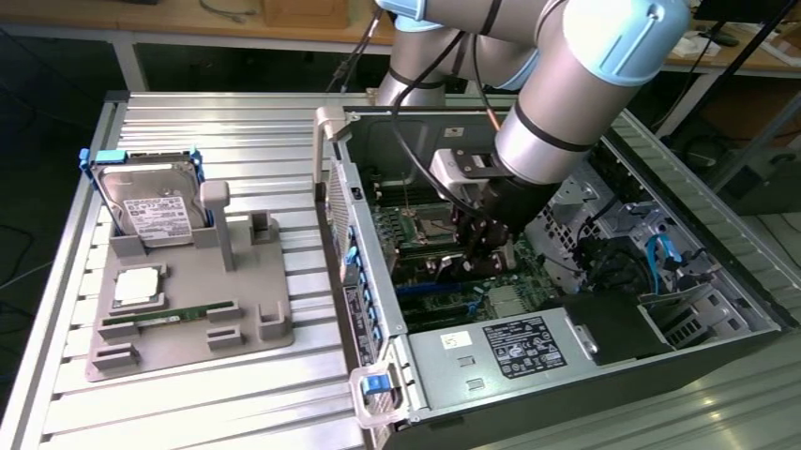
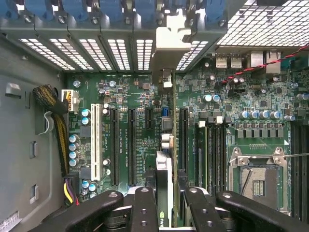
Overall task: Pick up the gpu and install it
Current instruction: 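Insert the gpu into the slot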
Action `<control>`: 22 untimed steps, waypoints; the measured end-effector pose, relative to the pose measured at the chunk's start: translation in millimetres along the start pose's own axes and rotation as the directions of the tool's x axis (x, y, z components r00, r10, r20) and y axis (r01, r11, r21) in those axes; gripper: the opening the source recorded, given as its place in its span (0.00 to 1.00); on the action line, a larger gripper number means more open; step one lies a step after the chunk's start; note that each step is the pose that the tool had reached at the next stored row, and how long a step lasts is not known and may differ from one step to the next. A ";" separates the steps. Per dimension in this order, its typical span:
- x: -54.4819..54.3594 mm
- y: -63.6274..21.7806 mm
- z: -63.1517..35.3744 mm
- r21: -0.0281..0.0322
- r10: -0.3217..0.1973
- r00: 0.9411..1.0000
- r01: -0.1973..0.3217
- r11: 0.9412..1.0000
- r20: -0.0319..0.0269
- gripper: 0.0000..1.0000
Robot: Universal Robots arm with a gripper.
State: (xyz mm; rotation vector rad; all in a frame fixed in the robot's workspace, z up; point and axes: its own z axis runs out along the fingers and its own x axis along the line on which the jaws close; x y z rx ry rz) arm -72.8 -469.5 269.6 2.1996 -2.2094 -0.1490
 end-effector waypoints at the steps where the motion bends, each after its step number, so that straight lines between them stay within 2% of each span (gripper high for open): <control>1: 0.0 0.0 -0.3 -0.001 0.000 1.000 0.000 1.000 0.000 0.27; 5: -0.2 0.5 -5.2 -0.002 0.000 1.000 0.000 1.000 0.000 0.27; 17: -0.2 5.4 -5.0 -0.002 0.000 1.000 0.000 1.000 0.000 0.27; 22: -0.4 11.2 -4.6 -0.002 0.000 1.000 0.000 1.000 0.000 0.27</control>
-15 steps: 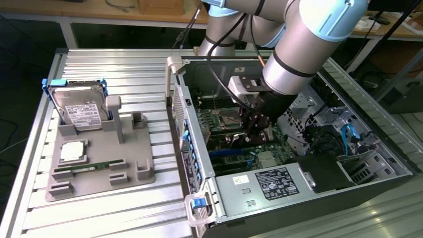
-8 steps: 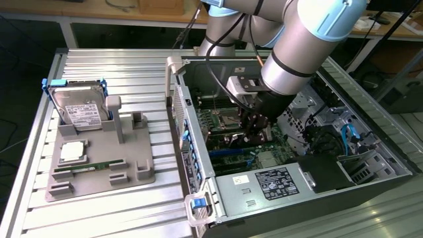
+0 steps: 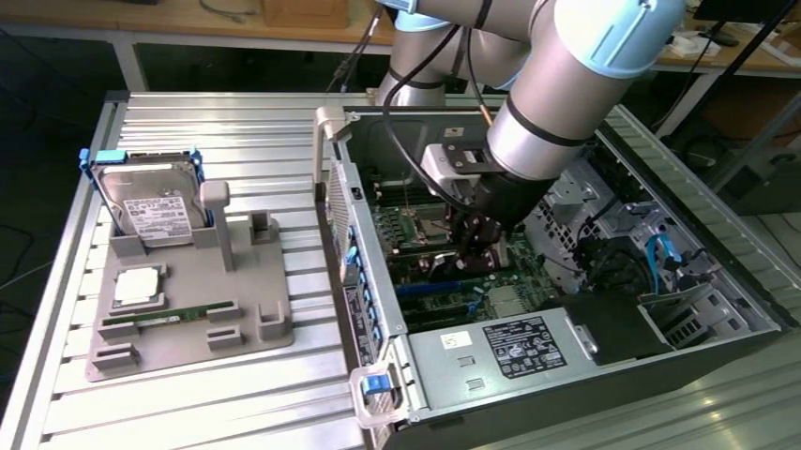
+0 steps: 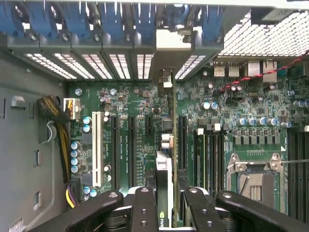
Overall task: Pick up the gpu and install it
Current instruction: 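Insert the gpu into the slot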
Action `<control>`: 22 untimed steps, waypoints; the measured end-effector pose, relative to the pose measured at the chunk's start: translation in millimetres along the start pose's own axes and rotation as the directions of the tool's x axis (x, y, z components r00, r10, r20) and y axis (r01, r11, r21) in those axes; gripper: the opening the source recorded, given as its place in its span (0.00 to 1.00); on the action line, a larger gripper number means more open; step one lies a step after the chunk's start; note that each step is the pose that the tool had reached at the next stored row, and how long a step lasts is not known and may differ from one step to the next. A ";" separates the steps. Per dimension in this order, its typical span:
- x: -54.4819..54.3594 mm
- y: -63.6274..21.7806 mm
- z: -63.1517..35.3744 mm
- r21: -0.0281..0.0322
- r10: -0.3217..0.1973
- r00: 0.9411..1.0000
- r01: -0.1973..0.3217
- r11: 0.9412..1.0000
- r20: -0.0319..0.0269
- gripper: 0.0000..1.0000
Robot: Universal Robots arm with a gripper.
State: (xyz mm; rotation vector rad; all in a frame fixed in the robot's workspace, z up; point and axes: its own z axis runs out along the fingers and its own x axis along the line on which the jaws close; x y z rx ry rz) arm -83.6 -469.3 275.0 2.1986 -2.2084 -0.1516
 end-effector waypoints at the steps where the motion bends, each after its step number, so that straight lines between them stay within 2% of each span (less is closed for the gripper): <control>1: -0.1 0.9 0.1 0.000 0.000 1.000 0.000 1.000 0.000 0.27; 8: -4.1 2.9 0.4 0.000 0.000 1.000 0.000 1.000 -0.002 0.27; 22: -4.2 7.7 0.9 0.000 0.000 1.000 0.000 1.000 -0.001 0.27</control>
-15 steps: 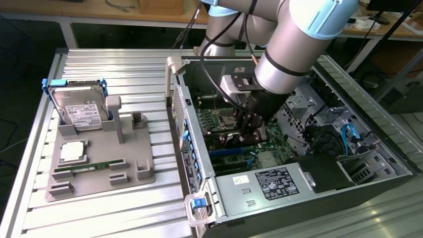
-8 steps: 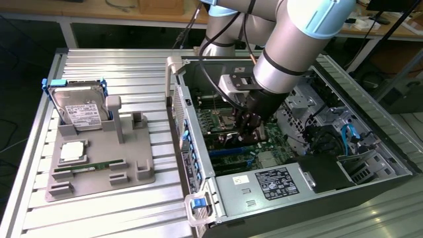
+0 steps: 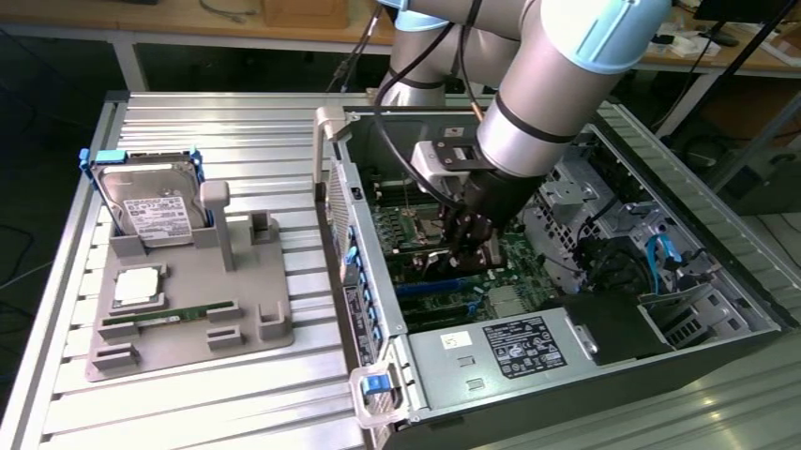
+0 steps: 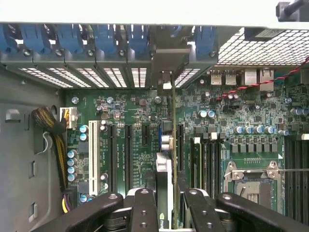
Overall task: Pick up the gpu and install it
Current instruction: 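Insert the gpu into the slot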
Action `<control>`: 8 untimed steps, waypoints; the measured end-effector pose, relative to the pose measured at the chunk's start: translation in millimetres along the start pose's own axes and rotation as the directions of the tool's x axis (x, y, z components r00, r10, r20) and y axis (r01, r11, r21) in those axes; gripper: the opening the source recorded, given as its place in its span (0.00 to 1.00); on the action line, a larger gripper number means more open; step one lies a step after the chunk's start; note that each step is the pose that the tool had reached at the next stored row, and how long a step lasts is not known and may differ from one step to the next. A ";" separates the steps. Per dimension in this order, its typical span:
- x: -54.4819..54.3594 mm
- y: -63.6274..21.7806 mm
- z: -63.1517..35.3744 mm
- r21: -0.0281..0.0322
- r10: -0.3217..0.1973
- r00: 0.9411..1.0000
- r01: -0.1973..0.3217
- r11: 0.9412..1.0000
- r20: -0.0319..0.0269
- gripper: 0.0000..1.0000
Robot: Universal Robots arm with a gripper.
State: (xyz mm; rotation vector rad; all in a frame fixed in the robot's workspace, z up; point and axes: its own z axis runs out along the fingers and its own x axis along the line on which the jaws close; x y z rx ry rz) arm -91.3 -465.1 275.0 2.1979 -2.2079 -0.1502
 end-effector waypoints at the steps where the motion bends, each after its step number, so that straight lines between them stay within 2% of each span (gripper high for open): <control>1: 0.0 0.5 0.1 0.000 0.000 1.000 0.000 1.000 0.000 0.27; 8: 0.0 2.2 0.2 0.000 0.000 1.000 0.000 1.000 0.001 0.27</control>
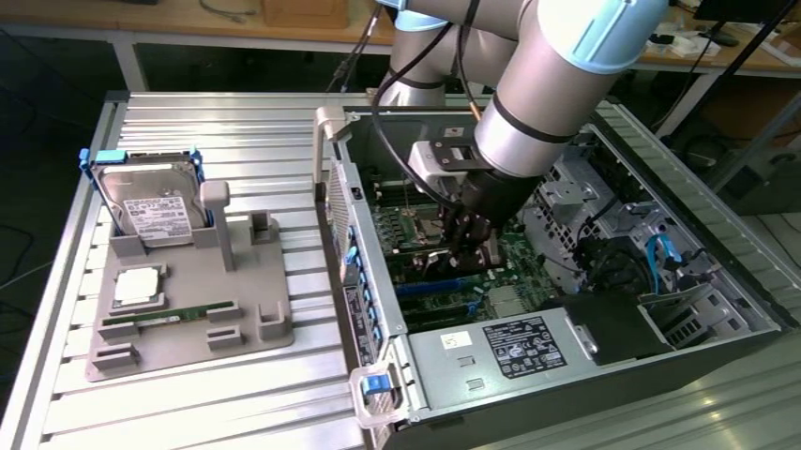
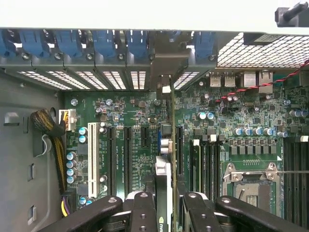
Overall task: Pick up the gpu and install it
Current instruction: 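Insert the gpu into the slot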
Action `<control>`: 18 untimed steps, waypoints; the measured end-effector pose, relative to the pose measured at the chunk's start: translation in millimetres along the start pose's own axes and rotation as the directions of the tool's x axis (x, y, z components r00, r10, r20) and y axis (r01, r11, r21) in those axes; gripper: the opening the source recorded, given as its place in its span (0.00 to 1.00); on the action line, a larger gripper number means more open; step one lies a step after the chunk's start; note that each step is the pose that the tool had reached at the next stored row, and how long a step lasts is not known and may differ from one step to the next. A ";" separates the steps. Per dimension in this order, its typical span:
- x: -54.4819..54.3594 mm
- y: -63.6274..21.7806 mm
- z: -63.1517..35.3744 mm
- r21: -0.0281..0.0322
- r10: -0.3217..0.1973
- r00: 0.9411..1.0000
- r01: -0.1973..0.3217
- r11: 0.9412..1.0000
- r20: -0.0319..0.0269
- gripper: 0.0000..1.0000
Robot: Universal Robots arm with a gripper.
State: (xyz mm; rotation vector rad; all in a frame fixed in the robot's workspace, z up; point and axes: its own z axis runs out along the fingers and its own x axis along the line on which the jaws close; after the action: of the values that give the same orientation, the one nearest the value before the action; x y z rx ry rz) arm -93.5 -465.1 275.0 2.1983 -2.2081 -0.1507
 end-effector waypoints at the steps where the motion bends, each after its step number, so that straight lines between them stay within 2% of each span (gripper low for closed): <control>1: 0.0 0.0 0.0 0.000 0.000 1.000 0.000 1.000 0.000 0.27; 3: 0.0 0.1 0.0 -0.001 0.000 1.000 0.000 1.000 0.000 0.27; 6: 0.0 -0.4 0.0 -0.006 0.000 1.000 0.000 1.000 0.000 0.27; 9: 0.0 -2.5 -0.2 -0.017 0.001 1.000 -0.001 1.000 0.000 0.27; 13: -0.1 -6.6 -0.6 -0.027 0.002 1.000 -0.002 1.000 0.000 0.27; 15: 0.0 -7.5 -0.7 -0.030 0.002 1.000 -0.002 1.000 0.000 0.27; 18: -0.1 -7.6 -0.6 -0.030 0.002 1.000 -0.002 1.000 0.000 0.27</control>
State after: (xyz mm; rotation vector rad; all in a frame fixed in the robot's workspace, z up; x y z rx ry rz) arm -85.9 -465.0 275.0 2.1814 -2.1930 -0.1821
